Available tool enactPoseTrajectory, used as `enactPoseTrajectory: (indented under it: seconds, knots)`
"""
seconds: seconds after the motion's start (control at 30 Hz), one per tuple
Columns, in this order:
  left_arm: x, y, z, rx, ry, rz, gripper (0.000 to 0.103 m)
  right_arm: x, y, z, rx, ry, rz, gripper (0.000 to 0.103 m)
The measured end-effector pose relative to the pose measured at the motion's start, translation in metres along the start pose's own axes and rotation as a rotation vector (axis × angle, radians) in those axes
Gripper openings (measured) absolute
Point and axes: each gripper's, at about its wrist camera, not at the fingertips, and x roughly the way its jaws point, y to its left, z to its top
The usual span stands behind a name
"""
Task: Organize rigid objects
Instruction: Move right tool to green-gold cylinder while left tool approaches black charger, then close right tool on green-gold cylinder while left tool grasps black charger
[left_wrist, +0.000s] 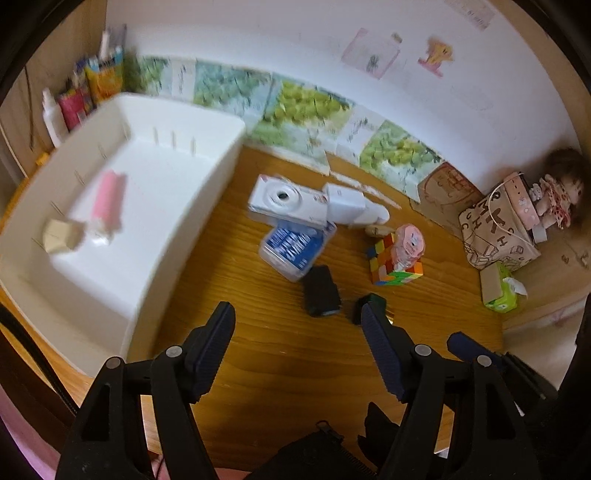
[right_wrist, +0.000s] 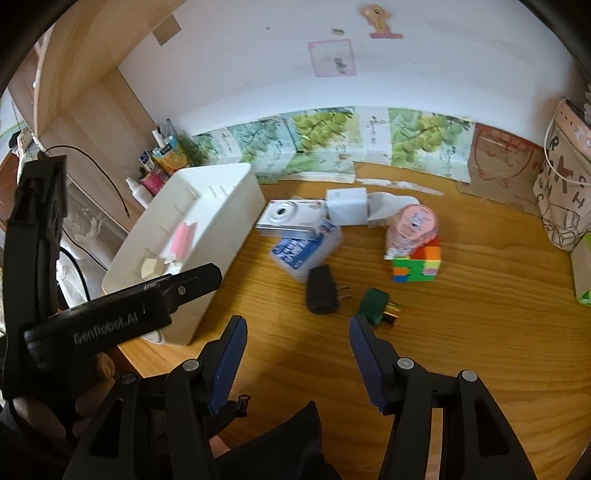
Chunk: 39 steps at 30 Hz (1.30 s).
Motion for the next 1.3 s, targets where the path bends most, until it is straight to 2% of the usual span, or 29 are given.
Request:
enactPoseTrajectory:
  seconds: [0.1, 0.27, 0.43, 0.67, 0.93, 1.3]
  knots:
    - [0.021, -0.004, 0.002, -0.026, 0.069, -0.002, 0.074, 0.007, -0.017, 0.002, 0.037, 0.029, 0.030, 0.066]
    - [0.054, -0.006, 0.000, -0.079, 0.184, 0.007, 0.074, 0.028, -0.044, 0.002, 0.112, 0.121, 0.065, 0.066]
    - [0.077, -0.011, 0.001, -0.100, 0.258, 0.028, 0.074, 0.046, -0.063, 0.003, 0.176, 0.189, 0.074, 0.066]
    - [0.101, -0.012, 0.009, -0.134, 0.304, 0.075, 0.076, 0.075, -0.082, 0.003, 0.221, 0.285, 0.077, 0.066]
    - [0.129, -0.012, 0.017, -0.157, 0.353, 0.124, 0.077, 0.102, -0.098, 0.010, 0.258, 0.322, 0.045, 0.066]
    - [0.155, -0.022, 0.035, -0.124, 0.382, 0.165, 0.077, 0.131, -0.100, 0.020, 0.240, 0.377, 0.040, 0.066]
